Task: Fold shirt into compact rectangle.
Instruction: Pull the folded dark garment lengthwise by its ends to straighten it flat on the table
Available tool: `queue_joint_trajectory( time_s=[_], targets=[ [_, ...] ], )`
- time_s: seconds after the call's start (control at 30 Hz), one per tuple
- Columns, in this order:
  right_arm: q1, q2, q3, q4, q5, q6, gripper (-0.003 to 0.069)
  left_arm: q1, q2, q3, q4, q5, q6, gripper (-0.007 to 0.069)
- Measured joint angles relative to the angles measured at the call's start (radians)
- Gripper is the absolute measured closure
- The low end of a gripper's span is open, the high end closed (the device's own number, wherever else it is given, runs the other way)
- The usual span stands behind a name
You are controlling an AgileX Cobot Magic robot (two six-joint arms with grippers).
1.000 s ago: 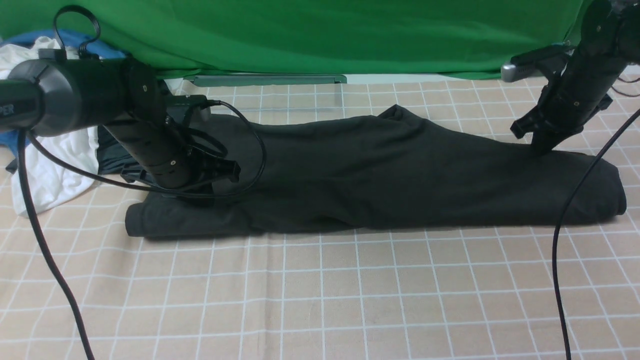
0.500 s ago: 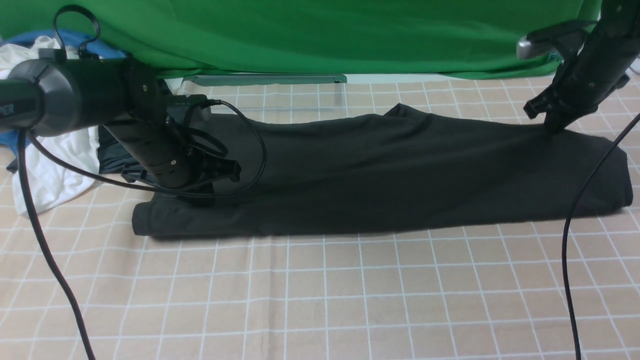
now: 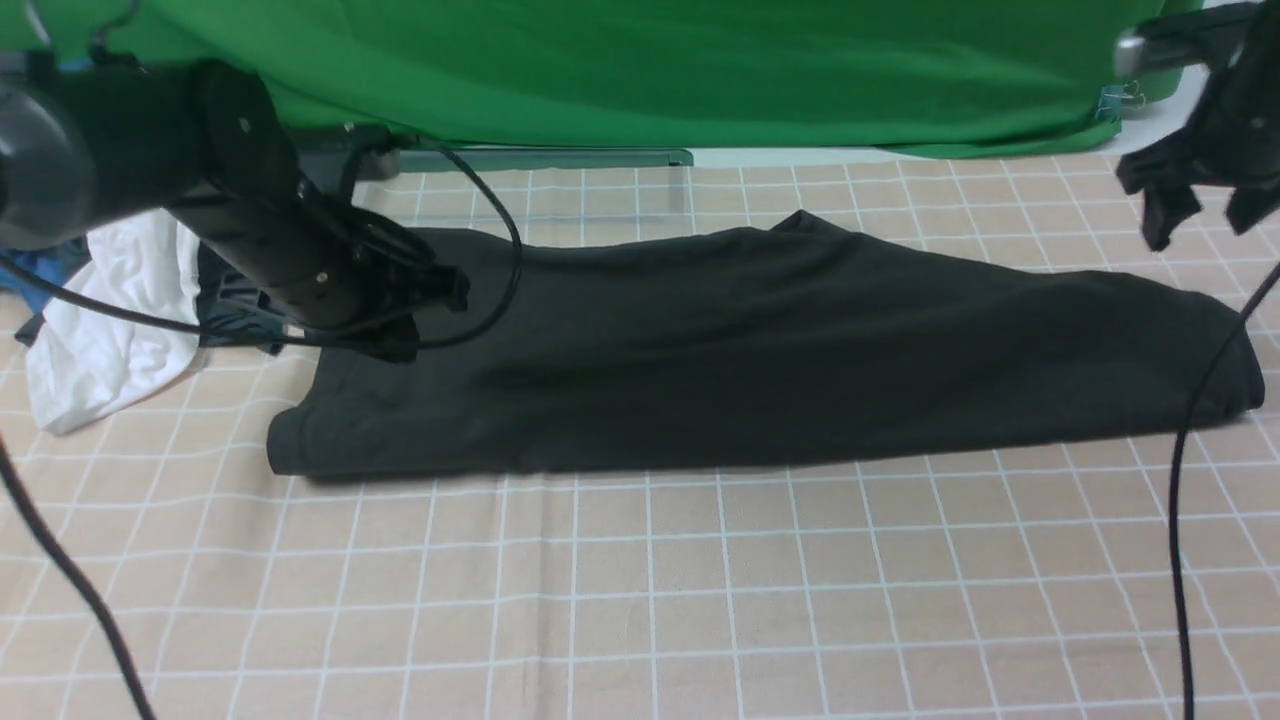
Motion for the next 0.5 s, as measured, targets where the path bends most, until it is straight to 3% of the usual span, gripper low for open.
queue_joint_trajectory(
  time_s=[0.1,0.3,0.5],
  targets=[
    [-0.042,-0.023,0.058,0.015,0.007,0.037,0.0119,0.0,-0.055,0.017,-0.008,0.019,0.0,0.0606],
    [-0.093,-0.018,0.189,0.122,0.012,0.037,0.0036,0.0,-0.144,0.128,-0.02,0.008,0.0,0.0606],
    [-0.093,0.012,0.216,0.176,-0.032,0.034,0.0034,0.0,-0.179,0.18,-0.029,-0.007,0.0,0.0606]
  ],
)
